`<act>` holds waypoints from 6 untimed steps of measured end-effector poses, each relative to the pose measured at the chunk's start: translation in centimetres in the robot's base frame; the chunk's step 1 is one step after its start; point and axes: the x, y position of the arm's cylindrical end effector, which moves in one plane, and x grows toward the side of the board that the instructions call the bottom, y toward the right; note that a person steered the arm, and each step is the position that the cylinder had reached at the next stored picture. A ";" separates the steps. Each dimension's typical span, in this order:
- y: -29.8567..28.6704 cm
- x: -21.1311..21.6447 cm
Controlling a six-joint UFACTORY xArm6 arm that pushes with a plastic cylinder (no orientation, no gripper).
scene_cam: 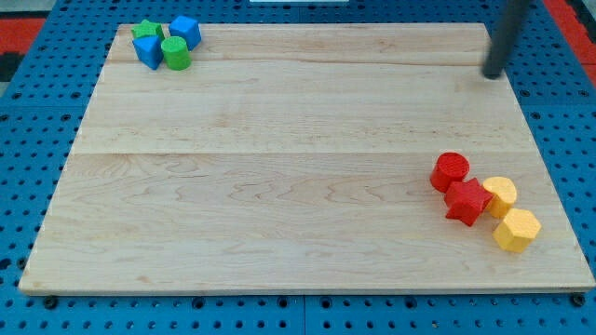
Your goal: Slide the yellow hexagon left a bit
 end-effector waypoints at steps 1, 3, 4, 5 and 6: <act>2.7 6.2; -1.8 20.5; -7.3 23.4; -10.9 21.7; -9.6 19.8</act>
